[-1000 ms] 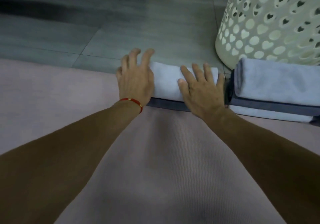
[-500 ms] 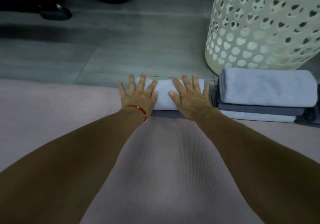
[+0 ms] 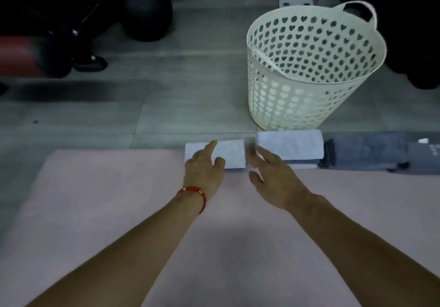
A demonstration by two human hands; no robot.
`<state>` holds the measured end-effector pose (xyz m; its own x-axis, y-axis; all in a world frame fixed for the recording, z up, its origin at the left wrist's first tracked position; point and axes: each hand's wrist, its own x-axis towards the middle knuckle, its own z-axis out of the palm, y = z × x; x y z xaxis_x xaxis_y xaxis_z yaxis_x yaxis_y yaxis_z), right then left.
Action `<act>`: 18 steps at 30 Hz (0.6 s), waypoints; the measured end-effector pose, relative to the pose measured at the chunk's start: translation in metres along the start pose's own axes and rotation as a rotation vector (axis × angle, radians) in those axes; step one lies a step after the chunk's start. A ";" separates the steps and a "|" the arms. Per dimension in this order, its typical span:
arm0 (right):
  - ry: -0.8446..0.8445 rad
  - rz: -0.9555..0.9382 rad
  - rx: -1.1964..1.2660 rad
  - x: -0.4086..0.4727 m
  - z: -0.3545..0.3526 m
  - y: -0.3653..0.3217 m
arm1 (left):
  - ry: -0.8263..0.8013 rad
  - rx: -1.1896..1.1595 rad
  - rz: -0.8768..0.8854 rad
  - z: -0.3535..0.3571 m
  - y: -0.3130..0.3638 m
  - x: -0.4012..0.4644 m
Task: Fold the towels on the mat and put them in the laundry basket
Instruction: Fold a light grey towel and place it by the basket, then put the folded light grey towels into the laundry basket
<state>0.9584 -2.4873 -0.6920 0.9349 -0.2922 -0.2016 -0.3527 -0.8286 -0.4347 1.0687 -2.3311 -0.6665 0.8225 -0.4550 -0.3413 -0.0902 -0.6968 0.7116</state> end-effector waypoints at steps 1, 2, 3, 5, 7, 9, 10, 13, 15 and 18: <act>-0.018 0.049 0.055 -0.023 -0.018 -0.014 | -0.008 -0.061 -0.019 -0.013 0.019 -0.028; -0.058 0.104 0.098 -0.047 -0.038 -0.030 | -0.025 -0.104 -0.053 -0.028 0.037 -0.056; -0.098 0.150 0.137 -0.071 -0.057 -0.049 | -0.039 -0.125 -0.091 -0.046 0.055 -0.084; -0.162 0.214 0.201 -0.114 -0.100 -0.089 | -0.056 -0.134 -0.152 -0.088 0.093 -0.135; -0.185 0.252 0.235 -0.149 -0.151 -0.134 | -0.062 -0.107 -0.180 -0.139 0.134 -0.182; -0.190 0.272 0.234 -0.175 -0.205 -0.183 | -0.035 -0.046 -0.179 -0.195 0.171 -0.224; -0.189 0.274 0.212 -0.184 -0.230 -0.207 | -0.015 0.003 -0.158 -0.220 0.184 -0.240; -0.186 0.261 0.064 -0.196 -0.291 -0.277 | 0.010 0.285 -0.128 -0.289 0.214 -0.279; -0.185 0.252 -0.028 -0.195 -0.318 -0.317 | 0.015 0.421 -0.122 -0.325 0.227 -0.296; -0.200 0.248 -0.125 -0.183 -0.335 -0.359 | 0.054 0.411 -0.071 -0.374 0.233 -0.298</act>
<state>0.9278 -2.2965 -0.2049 0.7907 -0.4030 -0.4608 -0.5491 -0.7997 -0.2429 1.0127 -2.1511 -0.1694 0.8618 -0.3763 -0.3401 -0.2404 -0.8935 0.3792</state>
